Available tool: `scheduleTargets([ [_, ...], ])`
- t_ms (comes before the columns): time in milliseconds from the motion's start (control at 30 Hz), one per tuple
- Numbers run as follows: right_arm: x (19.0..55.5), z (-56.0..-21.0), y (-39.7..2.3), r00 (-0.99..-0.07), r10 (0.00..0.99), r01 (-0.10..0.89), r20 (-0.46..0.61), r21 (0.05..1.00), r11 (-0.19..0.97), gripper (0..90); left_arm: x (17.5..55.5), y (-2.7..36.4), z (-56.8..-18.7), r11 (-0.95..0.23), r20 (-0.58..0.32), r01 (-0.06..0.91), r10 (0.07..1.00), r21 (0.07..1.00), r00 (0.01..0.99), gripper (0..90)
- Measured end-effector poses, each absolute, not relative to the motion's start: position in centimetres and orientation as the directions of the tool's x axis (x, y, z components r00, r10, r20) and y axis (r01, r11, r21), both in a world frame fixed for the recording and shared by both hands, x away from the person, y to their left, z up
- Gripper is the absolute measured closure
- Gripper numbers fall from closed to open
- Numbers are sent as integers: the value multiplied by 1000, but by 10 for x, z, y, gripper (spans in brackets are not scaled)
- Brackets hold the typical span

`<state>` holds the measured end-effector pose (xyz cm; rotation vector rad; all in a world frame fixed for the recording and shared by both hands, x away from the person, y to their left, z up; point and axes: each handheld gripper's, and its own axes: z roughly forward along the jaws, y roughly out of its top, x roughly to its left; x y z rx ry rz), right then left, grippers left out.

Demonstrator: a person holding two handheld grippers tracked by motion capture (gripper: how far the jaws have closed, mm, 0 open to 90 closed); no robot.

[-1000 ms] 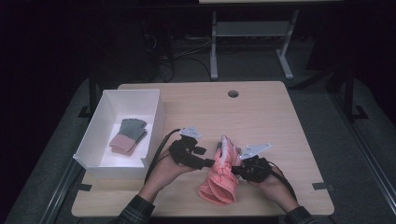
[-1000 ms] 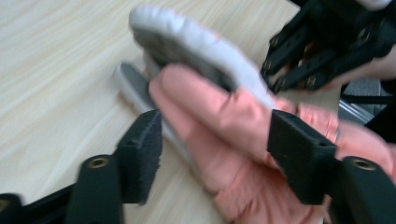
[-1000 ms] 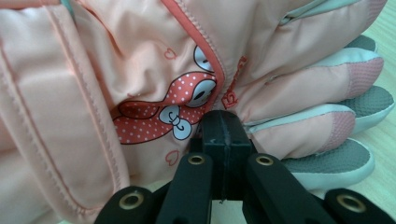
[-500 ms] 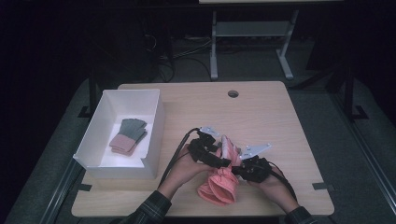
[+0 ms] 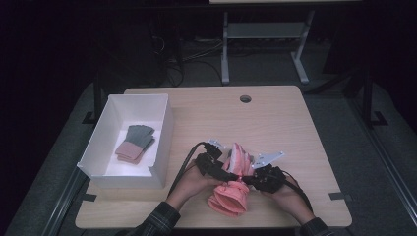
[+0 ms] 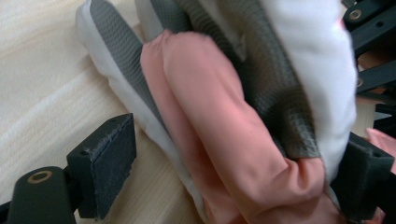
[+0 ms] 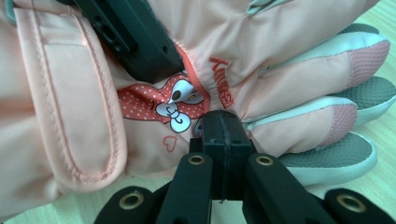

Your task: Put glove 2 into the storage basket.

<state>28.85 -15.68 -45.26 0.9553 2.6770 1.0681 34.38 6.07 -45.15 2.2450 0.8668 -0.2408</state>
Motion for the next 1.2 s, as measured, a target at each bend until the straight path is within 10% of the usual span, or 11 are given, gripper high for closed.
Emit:
scheduleTargets([
  [433,289,-454,-157,-800,586,514,127,648,562,900,343,55,-456,-551,-412,655,510,518,755,141],
  [933,288,-455,-157,-801,586,513,123,646,565,900,346,54,-459,-543,-531,678,429,496,731,533],
  [1200,285,-445,-167,-801,583,505,133,672,541,794,346,58,-452,-508,-546,690,425,515,722,598],
])
